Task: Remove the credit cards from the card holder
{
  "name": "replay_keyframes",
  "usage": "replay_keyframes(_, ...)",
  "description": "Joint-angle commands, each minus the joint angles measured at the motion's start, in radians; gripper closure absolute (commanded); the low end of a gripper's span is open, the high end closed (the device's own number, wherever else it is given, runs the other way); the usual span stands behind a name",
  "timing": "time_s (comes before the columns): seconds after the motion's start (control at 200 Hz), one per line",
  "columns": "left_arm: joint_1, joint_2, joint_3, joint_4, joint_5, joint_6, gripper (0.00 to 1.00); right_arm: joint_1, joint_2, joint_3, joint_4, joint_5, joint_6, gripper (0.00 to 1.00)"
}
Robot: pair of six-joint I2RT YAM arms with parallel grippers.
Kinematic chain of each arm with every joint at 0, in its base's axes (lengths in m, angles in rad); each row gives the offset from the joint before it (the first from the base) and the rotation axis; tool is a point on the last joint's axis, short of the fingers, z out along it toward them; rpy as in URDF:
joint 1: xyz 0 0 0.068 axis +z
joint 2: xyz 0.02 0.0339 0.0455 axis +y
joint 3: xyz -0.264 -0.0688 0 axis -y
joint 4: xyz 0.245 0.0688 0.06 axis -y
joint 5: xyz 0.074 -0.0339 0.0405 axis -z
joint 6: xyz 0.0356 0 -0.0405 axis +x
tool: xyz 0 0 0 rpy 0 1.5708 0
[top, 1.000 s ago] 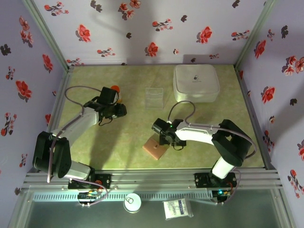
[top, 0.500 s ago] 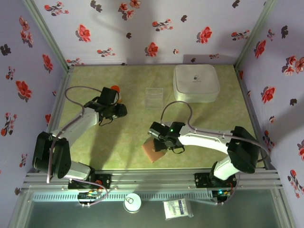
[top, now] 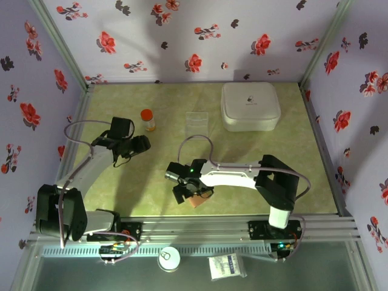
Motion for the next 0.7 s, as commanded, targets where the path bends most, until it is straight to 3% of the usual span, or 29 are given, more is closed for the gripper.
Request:
replay_keyframes(0.0, 0.012, -0.03, -0.035, 0.009, 0.036, 0.0, 0.41, 0.005, 0.04, 0.036, -0.027, 0.004, -0.031, 0.01)
replay_keyframes(0.365, 0.015, -0.034, -0.054, 0.024, 0.043, -0.008, 0.42, -0.005, 0.065, 0.051, -0.072, 0.038, -0.084, 0.02)
replay_keyframes(0.695, 0.018, -0.009, -0.022, 0.023, 0.043, -0.007, 0.42, -0.038, 0.026, 0.035, -0.076, -0.022, -0.162, 0.04)
